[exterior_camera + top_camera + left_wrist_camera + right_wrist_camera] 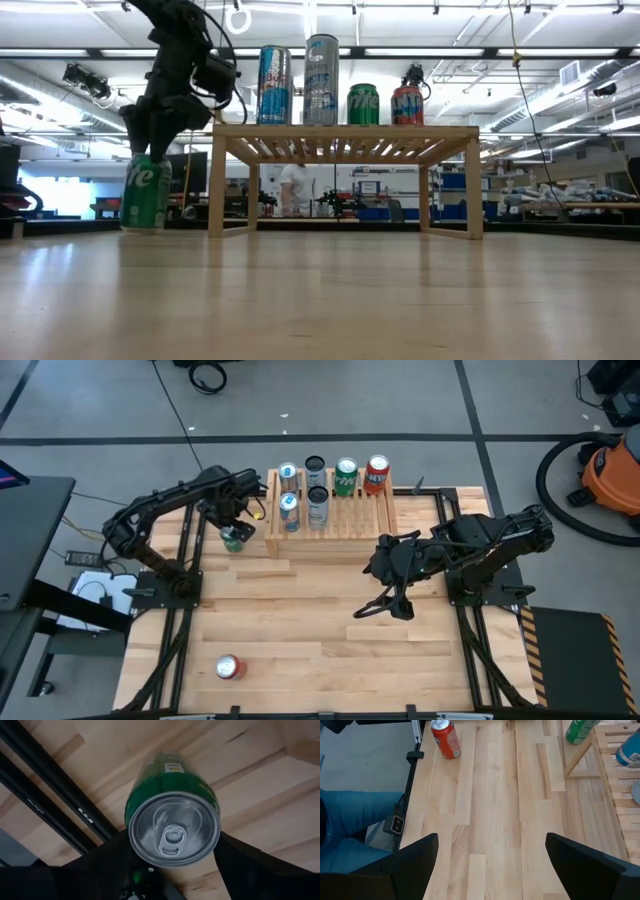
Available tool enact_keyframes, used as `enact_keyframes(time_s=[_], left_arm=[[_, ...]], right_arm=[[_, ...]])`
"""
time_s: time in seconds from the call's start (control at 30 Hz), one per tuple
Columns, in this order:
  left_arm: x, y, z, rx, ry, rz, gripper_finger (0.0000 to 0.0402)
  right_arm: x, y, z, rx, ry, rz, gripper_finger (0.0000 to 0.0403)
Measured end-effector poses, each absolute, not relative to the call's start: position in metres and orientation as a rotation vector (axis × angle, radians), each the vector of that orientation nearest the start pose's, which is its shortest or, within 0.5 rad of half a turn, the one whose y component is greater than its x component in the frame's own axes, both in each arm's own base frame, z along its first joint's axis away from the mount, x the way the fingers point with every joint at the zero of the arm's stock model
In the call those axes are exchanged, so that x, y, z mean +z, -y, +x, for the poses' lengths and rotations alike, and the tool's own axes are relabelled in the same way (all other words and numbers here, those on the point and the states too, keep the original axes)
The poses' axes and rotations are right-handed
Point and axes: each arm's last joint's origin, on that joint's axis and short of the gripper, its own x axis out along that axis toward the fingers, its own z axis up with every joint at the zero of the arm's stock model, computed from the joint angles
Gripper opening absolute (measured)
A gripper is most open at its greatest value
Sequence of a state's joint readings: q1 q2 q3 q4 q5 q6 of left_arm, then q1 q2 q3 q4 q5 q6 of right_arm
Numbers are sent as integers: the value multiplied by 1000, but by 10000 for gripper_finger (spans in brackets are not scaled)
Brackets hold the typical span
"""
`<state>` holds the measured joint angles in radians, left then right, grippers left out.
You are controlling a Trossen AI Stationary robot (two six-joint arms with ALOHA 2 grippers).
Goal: Place canned beverage on shelf
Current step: Put the green soda can aligned with the other green soda can on the shelf
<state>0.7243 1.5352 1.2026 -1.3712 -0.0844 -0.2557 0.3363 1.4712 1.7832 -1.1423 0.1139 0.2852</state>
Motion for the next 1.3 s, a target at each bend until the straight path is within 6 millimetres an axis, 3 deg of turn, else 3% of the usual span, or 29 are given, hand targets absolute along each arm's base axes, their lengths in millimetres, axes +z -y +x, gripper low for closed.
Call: enact_keyframes(time_s=[0.53,1.0,1.3], left_arm=[[251,-165,184,788,-1570,-742,270],[252,-163,181,782,-1610,-722,177],[264,-161,178,791,-1555,-686,177]], right_arm=[[427,-87,259,92,-831,83,378],[427,-87,259,92,-831,83,378],[427,-87,259,92,-831,83,378]])
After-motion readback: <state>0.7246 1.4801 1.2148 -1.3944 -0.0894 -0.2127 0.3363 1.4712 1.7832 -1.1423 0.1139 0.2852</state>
